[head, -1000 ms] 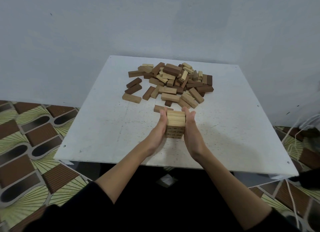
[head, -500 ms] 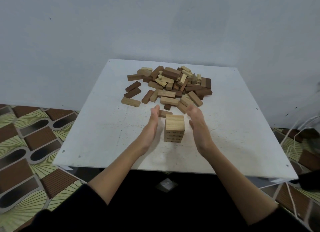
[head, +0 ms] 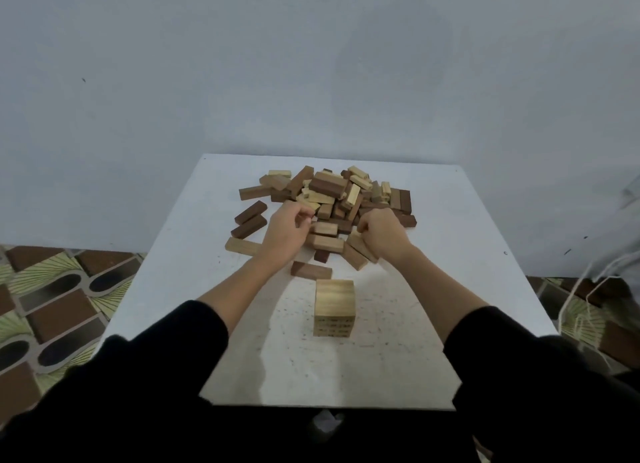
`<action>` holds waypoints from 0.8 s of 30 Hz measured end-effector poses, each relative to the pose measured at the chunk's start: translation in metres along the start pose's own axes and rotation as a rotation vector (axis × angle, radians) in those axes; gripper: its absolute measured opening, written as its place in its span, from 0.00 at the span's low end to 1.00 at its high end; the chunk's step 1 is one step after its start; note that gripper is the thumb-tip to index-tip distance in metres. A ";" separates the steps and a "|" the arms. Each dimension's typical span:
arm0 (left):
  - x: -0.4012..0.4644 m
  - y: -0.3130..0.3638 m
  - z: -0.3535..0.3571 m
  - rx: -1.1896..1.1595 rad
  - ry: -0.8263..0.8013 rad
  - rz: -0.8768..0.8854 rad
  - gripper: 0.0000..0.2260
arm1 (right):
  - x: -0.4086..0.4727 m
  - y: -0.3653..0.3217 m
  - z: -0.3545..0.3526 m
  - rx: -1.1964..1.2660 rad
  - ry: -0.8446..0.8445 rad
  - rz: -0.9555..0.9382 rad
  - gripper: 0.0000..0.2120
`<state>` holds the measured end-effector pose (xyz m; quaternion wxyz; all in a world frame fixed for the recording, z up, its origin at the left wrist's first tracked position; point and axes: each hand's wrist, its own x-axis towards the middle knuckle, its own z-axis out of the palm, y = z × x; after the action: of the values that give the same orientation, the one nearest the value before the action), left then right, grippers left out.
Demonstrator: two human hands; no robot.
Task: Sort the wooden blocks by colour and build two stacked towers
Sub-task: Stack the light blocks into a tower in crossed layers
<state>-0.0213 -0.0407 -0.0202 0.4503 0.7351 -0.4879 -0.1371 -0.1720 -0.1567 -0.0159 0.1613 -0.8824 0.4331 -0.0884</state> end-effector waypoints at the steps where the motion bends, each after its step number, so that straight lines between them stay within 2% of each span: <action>1: 0.005 -0.001 -0.001 0.014 0.006 0.003 0.08 | 0.001 -0.001 0.000 -0.029 -0.020 0.003 0.12; 4: 0.018 -0.004 -0.007 0.069 0.010 0.008 0.09 | 0.005 -0.004 0.002 -0.106 -0.067 -0.013 0.07; 8: 0.032 -0.008 -0.012 0.120 0.011 0.003 0.10 | 0.007 -0.005 0.002 -0.137 -0.126 -0.014 0.06; 11: 0.045 -0.008 -0.013 0.123 0.015 0.012 0.08 | 0.012 -0.004 -0.009 -0.041 -0.120 0.023 0.08; 14: 0.060 -0.010 -0.014 0.172 -0.009 0.038 0.08 | 0.023 -0.006 -0.027 0.115 -0.004 0.006 0.10; 17: 0.069 -0.011 -0.013 0.226 -0.067 0.055 0.07 | 0.038 -0.005 -0.037 0.305 0.082 0.011 0.06; 19: 0.072 -0.010 -0.010 0.251 -0.085 0.083 0.07 | 0.049 -0.002 -0.035 0.354 0.096 -0.015 0.07; 21: 0.075 -0.008 -0.007 0.330 -0.083 0.130 0.09 | 0.059 0.001 -0.031 0.296 0.050 -0.055 0.10; 24: 0.078 -0.012 -0.001 0.467 -0.049 0.191 0.11 | 0.065 0.006 -0.026 0.172 -0.049 -0.097 0.22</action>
<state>0.0244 -0.1040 -0.0111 0.2675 0.7662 -0.5843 0.0048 -0.1442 -0.2170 0.0072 0.2425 -0.8871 0.3765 -0.1114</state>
